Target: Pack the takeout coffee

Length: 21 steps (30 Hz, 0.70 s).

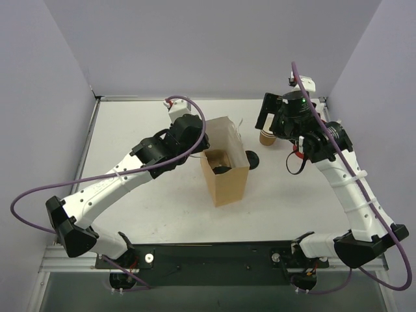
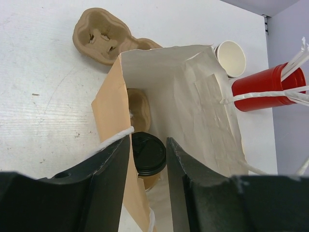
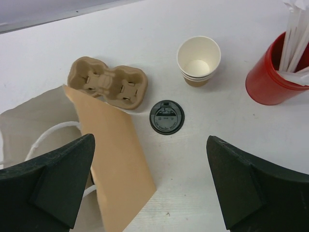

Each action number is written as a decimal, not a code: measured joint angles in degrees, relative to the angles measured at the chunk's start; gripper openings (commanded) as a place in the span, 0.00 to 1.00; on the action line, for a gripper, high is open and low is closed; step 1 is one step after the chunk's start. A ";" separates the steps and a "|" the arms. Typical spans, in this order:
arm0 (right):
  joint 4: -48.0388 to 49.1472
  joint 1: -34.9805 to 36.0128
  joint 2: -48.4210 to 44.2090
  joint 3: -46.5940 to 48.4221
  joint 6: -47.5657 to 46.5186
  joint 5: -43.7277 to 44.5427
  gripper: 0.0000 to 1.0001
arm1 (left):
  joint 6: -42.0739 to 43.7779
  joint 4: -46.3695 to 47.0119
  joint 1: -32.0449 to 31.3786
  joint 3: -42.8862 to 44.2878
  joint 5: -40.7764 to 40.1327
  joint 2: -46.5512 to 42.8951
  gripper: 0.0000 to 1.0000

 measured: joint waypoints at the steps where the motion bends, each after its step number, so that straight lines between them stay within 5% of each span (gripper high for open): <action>1: -0.15 -0.79 0.00 -0.66 0.09 -0.04 0.93 | -0.02 0.00 0.09 0.00 0.22 -0.20 0.46; 15: 0.13 -13.66 -0.04 -9.38 1.49 -0.02 0.92 | -0.07 0.04 1.22 -0.98 3.91 -3.54 0.46; 21: 2.73 -18.95 -0.52 -12.02 2.36 0.98 0.80 | 1.73 2.86 1.95 -2.62 6.88 -4.24 0.46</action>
